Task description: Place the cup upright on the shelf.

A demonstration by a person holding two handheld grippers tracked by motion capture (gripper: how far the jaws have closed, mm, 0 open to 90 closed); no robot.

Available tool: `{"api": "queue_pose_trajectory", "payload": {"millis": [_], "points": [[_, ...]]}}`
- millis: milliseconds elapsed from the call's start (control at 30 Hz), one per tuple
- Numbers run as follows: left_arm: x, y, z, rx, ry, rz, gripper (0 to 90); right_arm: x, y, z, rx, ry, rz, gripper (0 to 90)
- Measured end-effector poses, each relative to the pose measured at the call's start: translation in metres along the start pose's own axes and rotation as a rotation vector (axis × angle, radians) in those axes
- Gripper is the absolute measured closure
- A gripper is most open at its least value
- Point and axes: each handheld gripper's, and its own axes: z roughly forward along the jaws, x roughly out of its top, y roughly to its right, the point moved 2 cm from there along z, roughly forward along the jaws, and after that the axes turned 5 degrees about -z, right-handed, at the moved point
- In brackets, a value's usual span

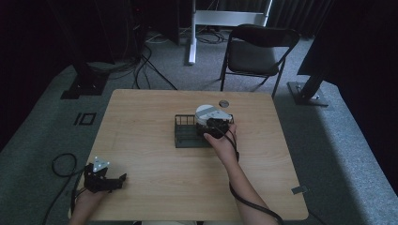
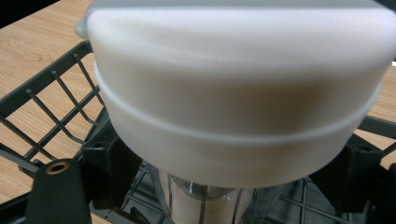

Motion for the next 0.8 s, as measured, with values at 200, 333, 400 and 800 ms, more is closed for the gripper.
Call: {"api": "queue_pose_trajectory", "payload": {"millis": [200, 333, 400, 800], "points": [[0.000, 0.000, 0.000, 0.000, 0.000, 0.000, 0.6, -0.004, -0.001, -0.001, -0.010, 0.018, 0.002, 18.2], [0.000, 0.000, 0.000, 0.000, 0.000, 0.000, 0.6, -0.006, -0.002, -0.002, -0.014, 0.026, 0.000, 18.2], [0.000, 0.000, 0.000, 0.000, 0.000, 0.000, 0.6, -0.006, -0.002, -0.002, -0.012, 0.028, -0.009, 18.2], [0.000, 0.000, 0.000, 0.000, 0.000, 0.000, 0.6, -0.013, 0.002, -0.002, 0.012, 0.055, 0.015, 12.8]]}}
